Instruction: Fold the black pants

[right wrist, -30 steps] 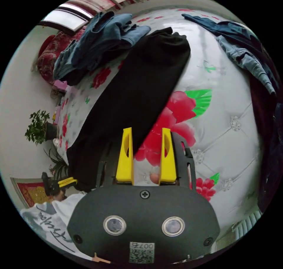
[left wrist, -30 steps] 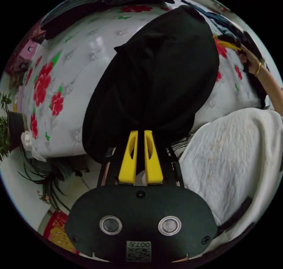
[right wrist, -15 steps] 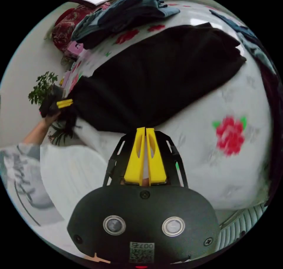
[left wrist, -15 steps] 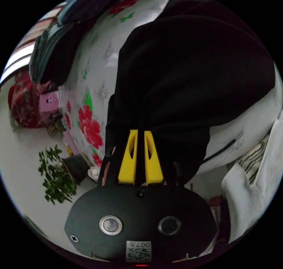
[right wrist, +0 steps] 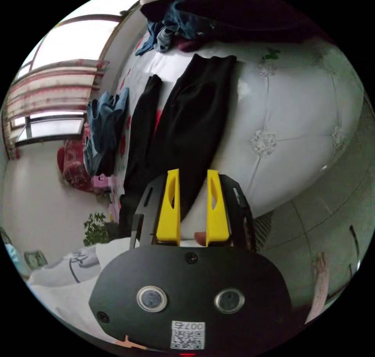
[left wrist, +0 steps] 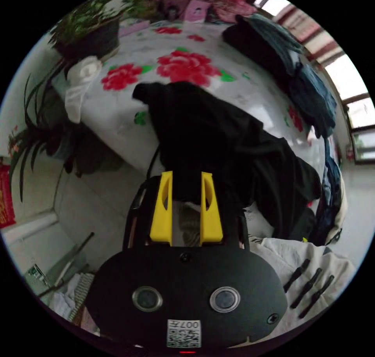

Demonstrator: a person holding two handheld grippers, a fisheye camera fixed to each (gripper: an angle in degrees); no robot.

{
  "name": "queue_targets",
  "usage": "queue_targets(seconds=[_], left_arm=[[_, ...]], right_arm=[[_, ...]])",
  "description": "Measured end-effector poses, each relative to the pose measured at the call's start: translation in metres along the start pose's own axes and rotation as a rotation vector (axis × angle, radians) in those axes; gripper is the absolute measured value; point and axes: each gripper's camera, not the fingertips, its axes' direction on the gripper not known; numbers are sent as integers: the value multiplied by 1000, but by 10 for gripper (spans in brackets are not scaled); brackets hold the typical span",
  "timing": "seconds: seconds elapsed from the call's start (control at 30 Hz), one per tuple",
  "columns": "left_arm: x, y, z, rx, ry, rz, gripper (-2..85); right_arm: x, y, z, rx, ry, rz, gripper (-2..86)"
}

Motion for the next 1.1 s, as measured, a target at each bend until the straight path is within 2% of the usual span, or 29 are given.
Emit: queue_targets(seconds=[0.1,0.23,0.3,0.4,0.47,0.57,0.63,0.83,0.97,1.1], left_arm=[[-21,-2,9,-31,-10,-2,123],[-23,-26,19,-67,-99,176,102],[-40,-37,14,-117,-67,187,85],[-93,-45,-21,-50,202,135,35],[-135,-49,-55,20,541,142,19],[-174,-58,-102,168,862,199,11],[-192,-69,-131,281,969,212,8],[-210,-164,-190,488,1024,164,12],[-186,-272,-174,496,845,-59,43],[-164,-313,-135,402,668,-184,68]], right_arm=[[-4,-8,1,27,-11,-3,50],[-7,-18,3,30,-18,20,11],[-14,-19,-6,64,-103,9,2],[-28,-15,-27,118,-227,-41,-3],[-36,-11,-44,158,-308,-61,-4],[-53,-8,-73,224,-421,-90,-4],[-71,-8,-89,255,-457,-131,-4],[-177,-36,-109,306,-420,-356,-2],[-286,-87,-67,296,-237,-536,12],[-331,-118,14,167,49,-501,46]])
